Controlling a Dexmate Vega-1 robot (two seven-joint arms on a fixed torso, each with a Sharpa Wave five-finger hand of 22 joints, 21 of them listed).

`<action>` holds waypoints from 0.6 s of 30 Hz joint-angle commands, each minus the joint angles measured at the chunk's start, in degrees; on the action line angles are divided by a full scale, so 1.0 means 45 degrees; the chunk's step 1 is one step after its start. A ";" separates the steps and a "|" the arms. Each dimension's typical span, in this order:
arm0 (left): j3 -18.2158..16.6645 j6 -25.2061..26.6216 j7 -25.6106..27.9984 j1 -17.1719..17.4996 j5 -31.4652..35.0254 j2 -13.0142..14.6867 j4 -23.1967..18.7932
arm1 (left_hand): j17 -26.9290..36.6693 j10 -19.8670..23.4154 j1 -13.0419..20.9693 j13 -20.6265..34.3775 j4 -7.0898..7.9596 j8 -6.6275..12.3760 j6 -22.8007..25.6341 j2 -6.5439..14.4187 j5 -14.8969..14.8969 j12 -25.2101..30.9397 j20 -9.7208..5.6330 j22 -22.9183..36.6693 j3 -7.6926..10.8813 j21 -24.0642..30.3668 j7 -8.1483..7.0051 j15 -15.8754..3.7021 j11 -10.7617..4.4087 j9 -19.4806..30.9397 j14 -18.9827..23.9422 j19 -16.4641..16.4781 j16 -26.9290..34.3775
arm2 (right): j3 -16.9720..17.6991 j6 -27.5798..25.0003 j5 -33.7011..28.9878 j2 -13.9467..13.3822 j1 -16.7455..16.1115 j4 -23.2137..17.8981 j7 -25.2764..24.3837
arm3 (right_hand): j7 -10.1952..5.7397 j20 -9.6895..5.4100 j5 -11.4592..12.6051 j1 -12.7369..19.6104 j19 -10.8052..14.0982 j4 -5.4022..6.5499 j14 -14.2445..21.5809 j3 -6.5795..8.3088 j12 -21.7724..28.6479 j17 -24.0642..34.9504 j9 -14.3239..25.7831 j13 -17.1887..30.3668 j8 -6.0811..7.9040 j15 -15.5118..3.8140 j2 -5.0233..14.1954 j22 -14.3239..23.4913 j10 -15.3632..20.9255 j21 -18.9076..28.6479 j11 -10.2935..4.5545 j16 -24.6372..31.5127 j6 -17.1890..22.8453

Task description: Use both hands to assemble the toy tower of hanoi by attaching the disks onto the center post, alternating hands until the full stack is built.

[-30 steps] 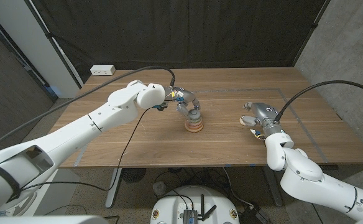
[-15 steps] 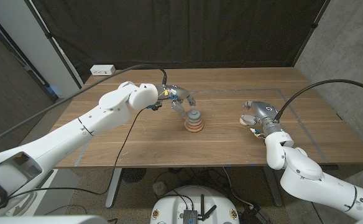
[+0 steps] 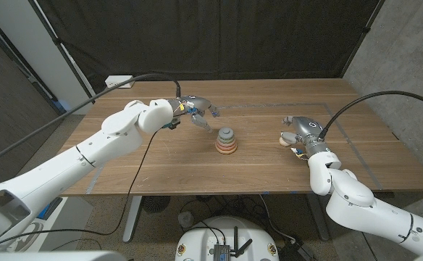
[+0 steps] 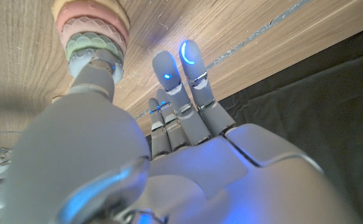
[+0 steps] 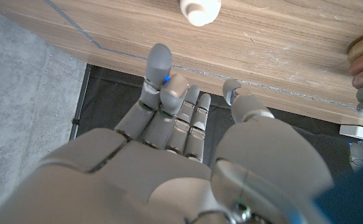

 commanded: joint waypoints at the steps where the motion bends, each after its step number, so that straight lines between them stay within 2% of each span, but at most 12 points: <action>1: -0.0606 0.0894 0.1296 0.1121 -0.0243 0.0471 -0.0553 | 0.0054 0.0052 -0.0016 -0.0013 -0.0053 0.0046 0.0087 0.0133 0.0076 0.0062 -0.1593 0.0043 0.0030 -0.0029 0.0008 -0.0480 0.0113 0.0012 0.0037 0.0134 0.0109 | 0.0382 0.0663 0.0476 0.0026 -0.0013 0.0362 0.0007 | 0.0007 -0.1107 0.0075 -0.0064 0.0029 0.0009 -0.0087 0.0085 -0.0024 -0.0013 0.0073 0.0057 0.0070 -0.0734 0.0066 0.0039 -0.0080 0.0013 -0.0022 0.0072 0.0046; 9: -0.1051 0.1355 0.2080 0.1800 -0.0538 0.0801 -0.0890 | 0.0055 0.0257 0.0002 -0.0053 -0.0075 0.0125 0.0293 0.0203 0.0093 0.0121 -0.1602 0.0028 0.0064 -0.0056 -0.0025 -0.0479 0.0026 -0.0009 0.0064 0.0183 0.0147 | 0.0343 0.0859 0.0463 0.0095 0.0152 0.0561 0.0082 | 0.0034 -0.1108 0.0072 -0.0075 0.0012 0.0003 -0.0048 0.0085 -0.0020 0.0032 0.0115 0.0061 0.0065 -0.0734 0.0054 0.0016 -0.0094 -0.0006 -0.0010 0.0122 -0.0025; 14: -0.1502 0.1651 0.3131 0.2586 -0.0845 0.0918 -0.1035 | 0.0021 0.0512 0.0125 -0.0090 -0.0149 0.0205 0.0519 0.0255 0.0119 0.0187 -0.1625 0.0032 0.0121 -0.0041 -0.0076 -0.0483 -0.0096 -0.0025 0.0079 0.0270 0.0159 | 0.0335 0.0956 0.0412 0.0061 0.0208 0.0578 0.0142 | 0.0027 -0.1108 0.0071 -0.0086 0.0016 0.0005 -0.0037 0.0087 -0.0035 0.0049 0.0138 0.0065 0.0072 -0.0731 0.0050 0.0015 -0.0152 -0.0005 0.0001 0.0146 -0.0037; 15: -0.1738 0.1688 0.3615 0.2958 -0.1011 0.0934 -0.1050 | 0.0031 0.0579 0.0158 -0.0096 -0.0165 0.0215 0.0550 0.0266 0.0123 0.0207 -0.1634 0.0039 0.0134 -0.0024 -0.0072 -0.0484 -0.0102 -0.0028 0.0103 0.0299 0.0179 | 0.0286 0.0927 0.0362 0.0075 0.0256 0.0574 0.0194 | 0.0026 -0.1109 0.0072 -0.0090 0.0034 0.0004 -0.0030 0.0089 -0.0036 0.0059 0.0142 0.0061 0.0070 -0.0731 0.0048 0.0037 -0.0158 0.0015 -0.0002 0.0159 -0.0044; 18: -0.1945 0.1791 0.3991 0.3284 -0.1276 0.1021 -0.1116 | 0.0057 0.0708 0.0271 -0.0124 -0.0218 0.0248 0.0665 0.0287 0.0138 0.0224 -0.1643 0.0061 0.0164 0.0043 -0.0091 -0.0484 -0.0128 -0.0040 0.0196 0.0420 0.0253 | 0.0270 0.0919 0.0329 0.0102 0.0276 0.0577 0.0234 | 0.0038 -0.1109 0.0072 -0.0091 -0.0009 -0.0002 -0.0136 0.0094 -0.0028 -0.0044 0.0140 0.0085 0.0055 -0.0736 0.0046 -0.0003 -0.0197 -0.0026 -0.0012 0.0058 -0.0071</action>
